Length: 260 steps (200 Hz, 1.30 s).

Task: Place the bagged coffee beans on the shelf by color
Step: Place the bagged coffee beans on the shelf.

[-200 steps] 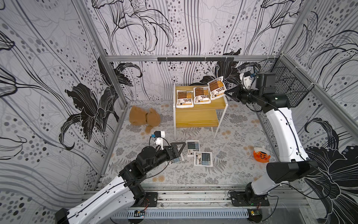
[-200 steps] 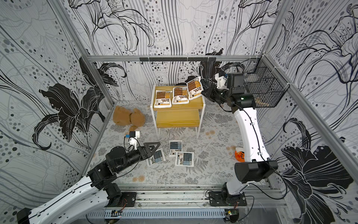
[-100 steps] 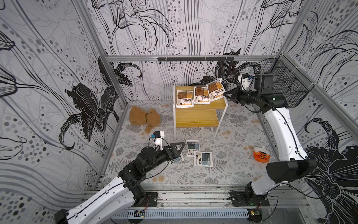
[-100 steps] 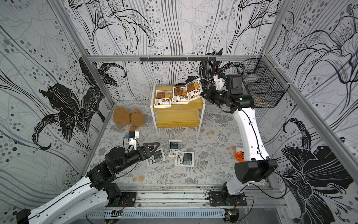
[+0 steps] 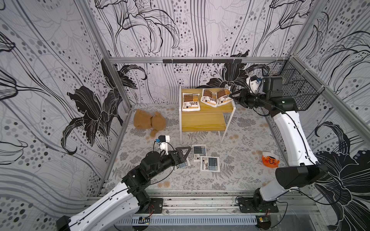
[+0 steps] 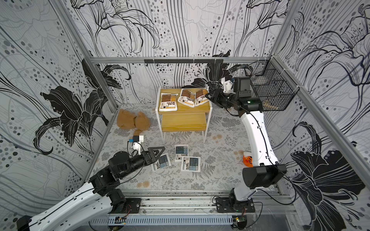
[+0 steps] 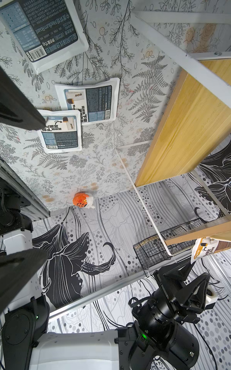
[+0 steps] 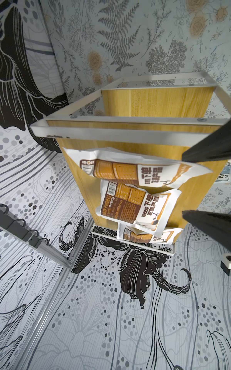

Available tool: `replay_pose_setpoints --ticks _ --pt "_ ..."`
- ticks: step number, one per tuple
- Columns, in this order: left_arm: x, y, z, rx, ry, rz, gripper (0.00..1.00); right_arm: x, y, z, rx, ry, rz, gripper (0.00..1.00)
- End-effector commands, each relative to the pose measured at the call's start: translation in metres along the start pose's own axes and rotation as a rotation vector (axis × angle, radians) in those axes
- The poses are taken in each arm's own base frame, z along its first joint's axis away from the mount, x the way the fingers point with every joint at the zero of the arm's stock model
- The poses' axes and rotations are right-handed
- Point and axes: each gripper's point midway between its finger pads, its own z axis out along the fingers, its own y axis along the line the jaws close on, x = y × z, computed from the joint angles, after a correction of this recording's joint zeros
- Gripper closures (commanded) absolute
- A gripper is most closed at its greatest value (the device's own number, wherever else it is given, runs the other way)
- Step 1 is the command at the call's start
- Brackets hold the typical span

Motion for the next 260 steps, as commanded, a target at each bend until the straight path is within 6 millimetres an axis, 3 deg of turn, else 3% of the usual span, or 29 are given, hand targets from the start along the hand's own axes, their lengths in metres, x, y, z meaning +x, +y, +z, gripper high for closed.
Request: replay_pose_setpoints --ticks 1,79,98,110,222,260 --pt "-0.006 -0.009 -0.003 0.014 -0.019 0.017 0.03 -0.004 0.002 -0.011 0.034 -0.031 -0.034 0.53" --pt "-0.008 -0.007 -0.006 0.008 -0.03 0.02 0.03 -0.023 -0.003 -0.008 0.088 -0.069 -0.05 0.52" --pt "-0.009 -0.008 -0.006 0.01 -0.033 0.022 0.03 -0.025 0.004 -0.008 0.066 -0.07 -0.057 0.53" --pt "-0.01 -0.009 -0.005 0.011 -0.036 0.022 0.03 -0.026 -0.004 0.004 0.071 -0.05 -0.042 0.54" --pt "-0.015 -0.013 -0.007 0.003 -0.05 0.038 0.03 -0.009 0.006 0.041 0.012 0.022 -0.045 0.57" --pt "-0.015 -0.013 -0.007 0.0 -0.049 0.044 0.03 -0.009 -0.001 0.035 0.069 0.007 -0.058 0.56"
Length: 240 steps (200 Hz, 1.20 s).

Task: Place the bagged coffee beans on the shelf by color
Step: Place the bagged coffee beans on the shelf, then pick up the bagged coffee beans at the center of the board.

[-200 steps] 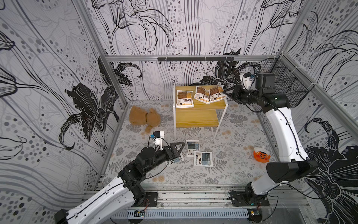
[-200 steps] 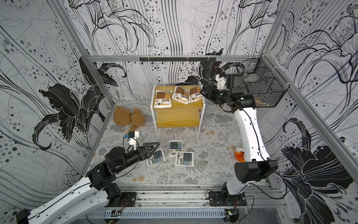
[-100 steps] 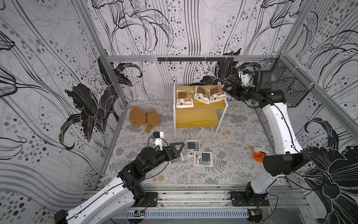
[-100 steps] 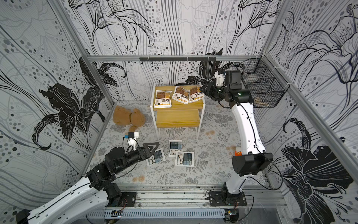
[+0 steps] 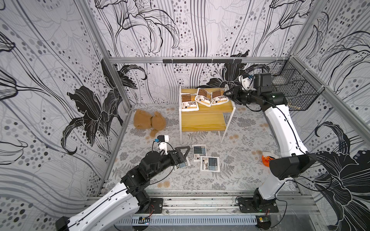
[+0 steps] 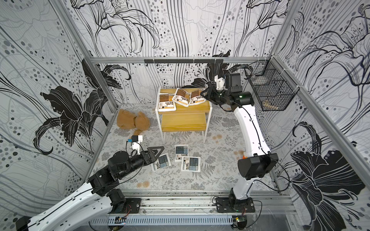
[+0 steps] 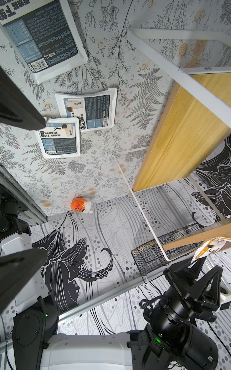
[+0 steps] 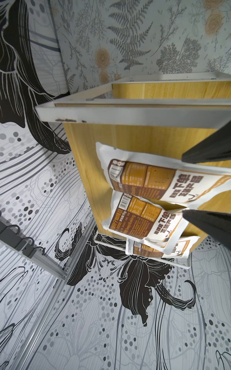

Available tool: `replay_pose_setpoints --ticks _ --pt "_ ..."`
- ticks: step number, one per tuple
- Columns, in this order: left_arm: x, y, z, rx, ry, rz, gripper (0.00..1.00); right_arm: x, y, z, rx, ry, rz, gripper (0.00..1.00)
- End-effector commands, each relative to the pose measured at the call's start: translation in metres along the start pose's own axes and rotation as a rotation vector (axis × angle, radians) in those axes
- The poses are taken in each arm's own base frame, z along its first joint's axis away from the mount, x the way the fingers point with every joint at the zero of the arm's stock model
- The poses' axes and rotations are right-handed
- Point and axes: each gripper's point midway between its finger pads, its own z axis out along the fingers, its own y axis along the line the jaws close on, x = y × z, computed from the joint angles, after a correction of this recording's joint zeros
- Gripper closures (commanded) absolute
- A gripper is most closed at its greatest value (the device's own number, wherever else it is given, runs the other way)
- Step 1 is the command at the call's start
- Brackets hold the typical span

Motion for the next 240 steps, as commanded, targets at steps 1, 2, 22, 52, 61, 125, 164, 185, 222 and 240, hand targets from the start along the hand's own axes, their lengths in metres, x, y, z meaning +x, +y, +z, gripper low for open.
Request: replay_pose_setpoints --ticks 1,2,22,52,61,125,164,185,222,240 --pt "-0.011 -0.015 -0.005 0.033 -0.035 0.025 0.03 -0.002 -0.003 -0.003 0.039 -0.018 -0.023 0.56" --pt "-0.012 -0.016 -0.005 0.034 -0.035 0.025 0.03 -0.002 -0.004 -0.003 0.042 -0.018 -0.024 0.56" --pt "-0.013 -0.016 -0.005 0.031 -0.037 0.03 0.03 -0.005 -0.005 -0.014 0.081 -0.049 -0.039 0.53" --pt "-0.013 -0.016 -0.003 0.027 -0.035 0.037 0.03 -0.013 0.009 -0.032 0.069 -0.102 -0.066 0.49" --pt "-0.013 -0.017 -0.002 0.025 -0.034 0.038 0.03 -0.015 0.014 -0.037 0.058 -0.109 -0.074 0.48" --pt "-0.008 0.007 0.004 -0.078 -0.021 -0.014 0.03 0.034 0.03 -0.063 -0.07 -0.059 -0.104 0.41" --pt "0.017 0.034 0.015 -0.139 0.063 -0.029 0.03 0.129 0.0 -0.062 -0.066 0.081 -0.058 0.38" --pt "0.037 0.05 0.026 -0.148 0.124 -0.047 0.03 0.194 -0.024 -0.051 -0.038 0.161 -0.005 0.38" --pt "0.072 0.072 0.041 -0.107 0.198 -0.137 0.03 0.3 -0.073 -0.033 0.055 0.291 0.091 0.38" --pt "0.09 0.074 0.045 -0.084 0.228 -0.17 0.03 0.334 -0.105 -0.031 0.121 0.331 0.148 0.38"
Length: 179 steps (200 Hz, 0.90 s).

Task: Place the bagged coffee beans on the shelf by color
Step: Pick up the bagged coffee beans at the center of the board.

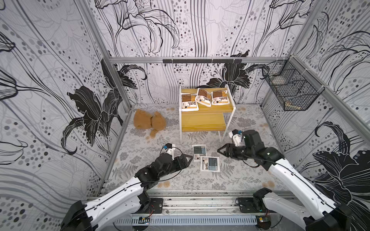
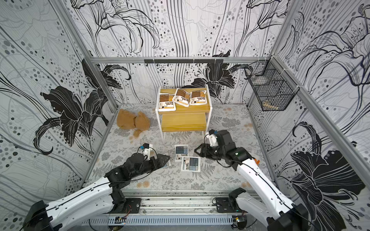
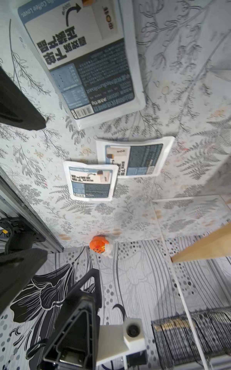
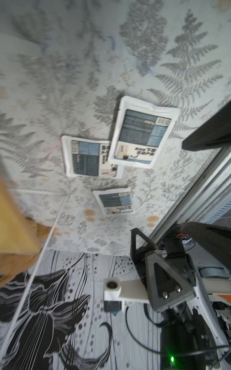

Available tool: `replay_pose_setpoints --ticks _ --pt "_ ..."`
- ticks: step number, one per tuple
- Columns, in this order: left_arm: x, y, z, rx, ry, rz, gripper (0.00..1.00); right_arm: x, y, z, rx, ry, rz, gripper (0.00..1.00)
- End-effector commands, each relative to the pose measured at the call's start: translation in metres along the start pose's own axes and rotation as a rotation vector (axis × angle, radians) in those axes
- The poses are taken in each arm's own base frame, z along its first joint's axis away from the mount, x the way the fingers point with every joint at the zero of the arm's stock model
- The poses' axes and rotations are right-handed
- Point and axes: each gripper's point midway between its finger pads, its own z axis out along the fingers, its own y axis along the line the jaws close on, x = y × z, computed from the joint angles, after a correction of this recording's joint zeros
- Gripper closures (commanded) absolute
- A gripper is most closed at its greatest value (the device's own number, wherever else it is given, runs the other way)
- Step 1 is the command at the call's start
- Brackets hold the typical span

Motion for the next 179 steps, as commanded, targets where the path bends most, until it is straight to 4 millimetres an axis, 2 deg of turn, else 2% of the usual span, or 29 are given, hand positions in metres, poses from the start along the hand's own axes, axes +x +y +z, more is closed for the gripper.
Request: replay_pose_setpoints --ticks 1,30,67,93,118,150,179 --pt "0.011 -0.024 0.007 0.139 0.026 -0.048 0.03 0.008 -0.024 0.01 0.042 -0.058 0.079 0.38" --pt "0.031 -0.025 0.014 0.141 0.056 -0.048 0.03 0.027 -0.053 0.023 0.094 -0.042 0.109 0.38" --pt "0.052 -0.026 0.024 0.164 0.091 -0.076 0.03 0.028 -0.063 0.043 0.1 -0.009 0.088 0.37" --pt "0.063 -0.033 0.028 0.171 0.109 -0.071 0.03 0.015 -0.063 0.054 0.129 0.0 0.04 0.37" --pt "0.072 -0.034 0.031 0.165 0.124 -0.065 0.03 -0.006 -0.06 0.062 0.172 -0.003 -0.018 0.37" --pt "0.073 -0.033 0.028 0.164 0.12 -0.071 0.03 -0.026 -0.057 0.078 0.2 0.01 -0.059 0.36" --pt "0.072 -0.031 0.024 0.162 0.11 -0.079 0.03 -0.037 -0.06 0.091 0.224 0.024 -0.068 0.37"
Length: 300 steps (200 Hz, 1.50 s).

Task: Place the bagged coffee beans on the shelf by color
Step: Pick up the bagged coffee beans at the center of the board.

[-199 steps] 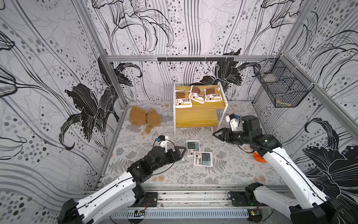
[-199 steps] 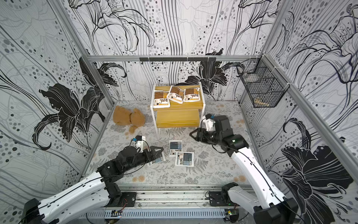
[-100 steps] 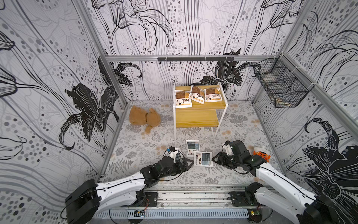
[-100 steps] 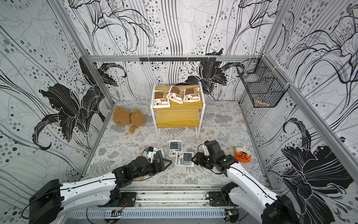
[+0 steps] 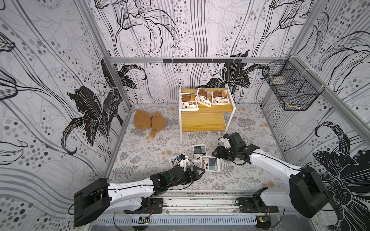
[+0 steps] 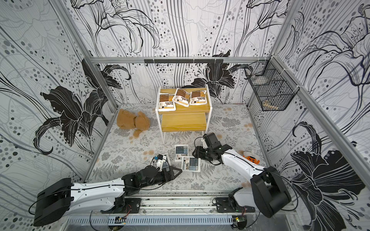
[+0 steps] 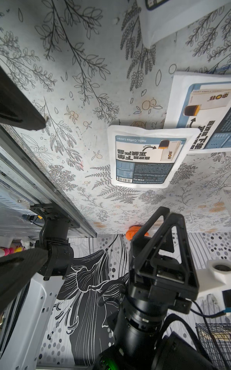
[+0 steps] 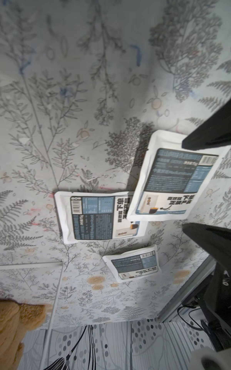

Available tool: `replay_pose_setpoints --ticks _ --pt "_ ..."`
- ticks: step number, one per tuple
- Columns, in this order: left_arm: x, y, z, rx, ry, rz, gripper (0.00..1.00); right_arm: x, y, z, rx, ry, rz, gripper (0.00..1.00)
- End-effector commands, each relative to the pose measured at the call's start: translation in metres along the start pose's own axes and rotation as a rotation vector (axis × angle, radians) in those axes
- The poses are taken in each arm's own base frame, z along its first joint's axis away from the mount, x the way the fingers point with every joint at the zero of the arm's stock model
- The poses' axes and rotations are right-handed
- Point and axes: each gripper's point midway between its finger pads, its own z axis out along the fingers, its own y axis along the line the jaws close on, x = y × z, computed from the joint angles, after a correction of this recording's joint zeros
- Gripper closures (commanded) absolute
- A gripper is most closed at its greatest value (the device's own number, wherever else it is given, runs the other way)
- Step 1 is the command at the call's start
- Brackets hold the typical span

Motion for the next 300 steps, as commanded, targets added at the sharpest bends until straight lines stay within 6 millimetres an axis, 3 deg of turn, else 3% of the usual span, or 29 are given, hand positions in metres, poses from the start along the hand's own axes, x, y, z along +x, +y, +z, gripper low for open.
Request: replay_pose_setpoints --ticks 1,88,193,243,300 --pt "-0.006 -0.007 -0.005 0.037 -0.037 -0.01 0.03 -0.011 -0.001 0.008 0.03 -0.008 -0.046 0.37" --pt "-0.008 -0.005 -0.011 0.03 -0.051 -0.016 0.03 -0.011 -0.015 0.032 0.065 0.038 -0.034 0.37" --pt "-0.006 -0.004 -0.007 0.045 -0.05 -0.022 0.03 0.032 -0.031 0.033 0.038 0.124 -0.008 0.37" --pt "-0.004 -0.001 -0.005 0.036 -0.043 -0.022 0.03 0.057 -0.037 0.023 0.005 0.134 0.033 0.37" --pt "-0.005 -0.001 0.0 0.041 -0.046 -0.023 0.03 0.078 -0.024 0.008 -0.121 0.135 0.097 0.37"
